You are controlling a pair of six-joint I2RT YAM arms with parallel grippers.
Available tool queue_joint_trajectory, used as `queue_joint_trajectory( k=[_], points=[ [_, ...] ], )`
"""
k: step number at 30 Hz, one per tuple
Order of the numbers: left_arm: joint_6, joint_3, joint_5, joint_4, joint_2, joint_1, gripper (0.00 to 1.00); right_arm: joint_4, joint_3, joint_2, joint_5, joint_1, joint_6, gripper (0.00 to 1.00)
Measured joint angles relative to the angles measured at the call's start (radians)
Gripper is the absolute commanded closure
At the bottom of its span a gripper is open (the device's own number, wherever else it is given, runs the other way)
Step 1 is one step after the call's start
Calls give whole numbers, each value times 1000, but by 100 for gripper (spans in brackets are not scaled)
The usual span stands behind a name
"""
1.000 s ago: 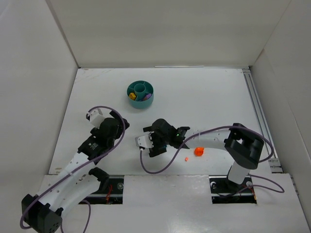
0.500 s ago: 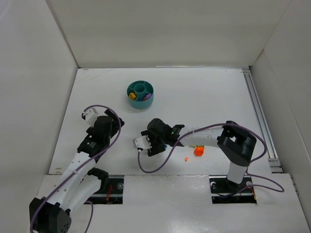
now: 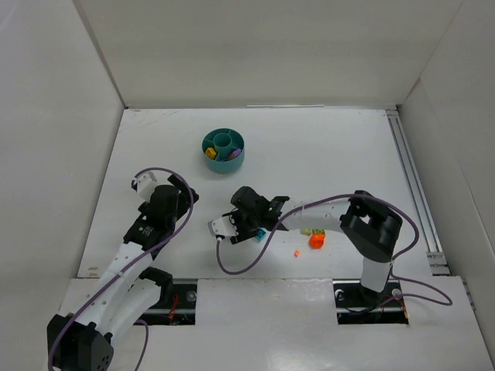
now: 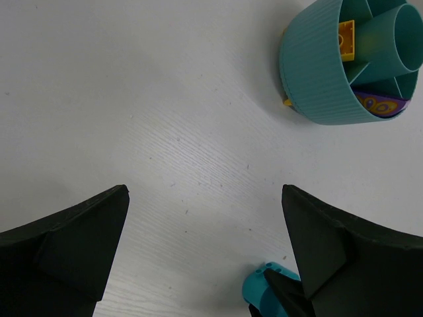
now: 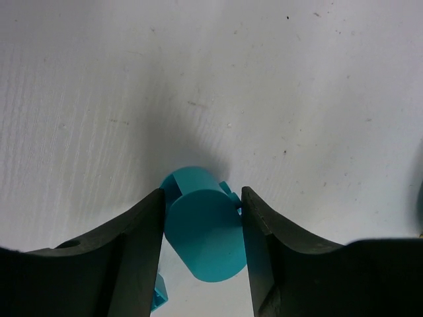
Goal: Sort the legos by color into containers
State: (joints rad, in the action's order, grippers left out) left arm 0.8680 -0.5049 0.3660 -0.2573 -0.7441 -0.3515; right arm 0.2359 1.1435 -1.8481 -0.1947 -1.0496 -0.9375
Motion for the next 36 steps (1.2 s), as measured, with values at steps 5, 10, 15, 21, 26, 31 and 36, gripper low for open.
queue_joint_trajectory(
  k=[5,10,15,21,26,31,36],
  points=[
    [0,2,1,0,0,0,0,1,0,4,-55,35,-3,73],
    [1,2,5,0,0,0,0,-14,1,40,-163,141,-2,74],
    [2,2,-1,15,-2,0,0,-42,109,58,-348,290,17,73],
    [-4,2,-33,45,-46,19,0,-170,347,10,-546,401,70,73],
    [-26,2,-93,71,-61,71,0,-265,533,-120,-651,422,129,73],
    [-50,2,-134,108,-68,78,0,-322,631,-265,-704,435,191,72],
    [-70,2,-154,141,-75,78,0,-354,656,-351,-722,447,241,72]
  ],
)
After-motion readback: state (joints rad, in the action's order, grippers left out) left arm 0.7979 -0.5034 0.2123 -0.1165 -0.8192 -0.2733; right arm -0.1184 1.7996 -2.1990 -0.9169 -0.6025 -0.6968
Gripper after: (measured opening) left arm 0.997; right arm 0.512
